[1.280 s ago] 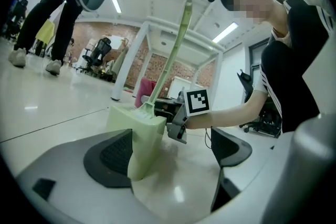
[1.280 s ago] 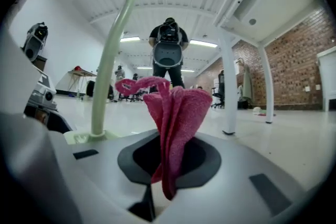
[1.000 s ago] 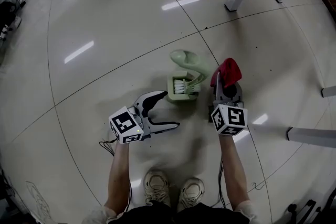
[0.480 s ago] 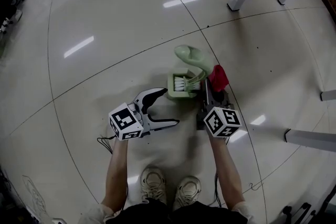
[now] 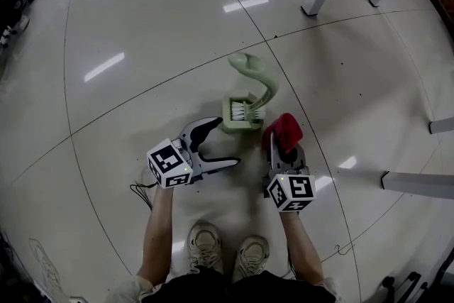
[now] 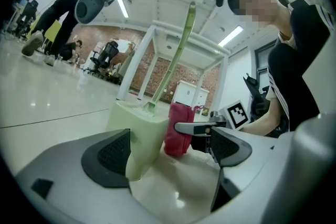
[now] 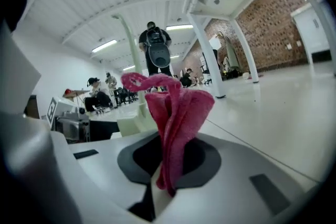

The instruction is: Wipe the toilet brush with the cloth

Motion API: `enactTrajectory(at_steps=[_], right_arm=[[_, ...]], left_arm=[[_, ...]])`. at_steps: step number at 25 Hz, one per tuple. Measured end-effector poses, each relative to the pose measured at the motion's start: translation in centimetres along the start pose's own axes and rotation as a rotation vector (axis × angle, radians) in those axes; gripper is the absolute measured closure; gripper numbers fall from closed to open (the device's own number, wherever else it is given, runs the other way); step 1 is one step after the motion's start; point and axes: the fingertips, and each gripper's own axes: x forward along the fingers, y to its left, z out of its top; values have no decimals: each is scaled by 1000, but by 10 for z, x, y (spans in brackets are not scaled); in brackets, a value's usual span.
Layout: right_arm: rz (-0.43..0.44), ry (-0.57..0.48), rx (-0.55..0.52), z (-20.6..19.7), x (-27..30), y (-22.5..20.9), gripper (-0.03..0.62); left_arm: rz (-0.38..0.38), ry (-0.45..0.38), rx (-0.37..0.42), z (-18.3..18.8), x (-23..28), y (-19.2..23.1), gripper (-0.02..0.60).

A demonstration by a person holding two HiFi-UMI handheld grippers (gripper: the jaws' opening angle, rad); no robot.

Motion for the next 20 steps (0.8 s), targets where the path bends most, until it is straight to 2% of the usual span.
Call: enactTrajectory(at_steps=[3, 6, 20], right_arm=[[59, 20, -93, -2, -6, 26, 563], [84, 34, -99, -7, -6, 42, 563], [129, 39, -153, -10, 10, 72, 563]], left_arm=[[24, -21, 9, 3, 0, 0, 117], [29, -49, -11, 4, -1, -4, 117], [-25, -29, 20, 4, -3, -7, 115]])
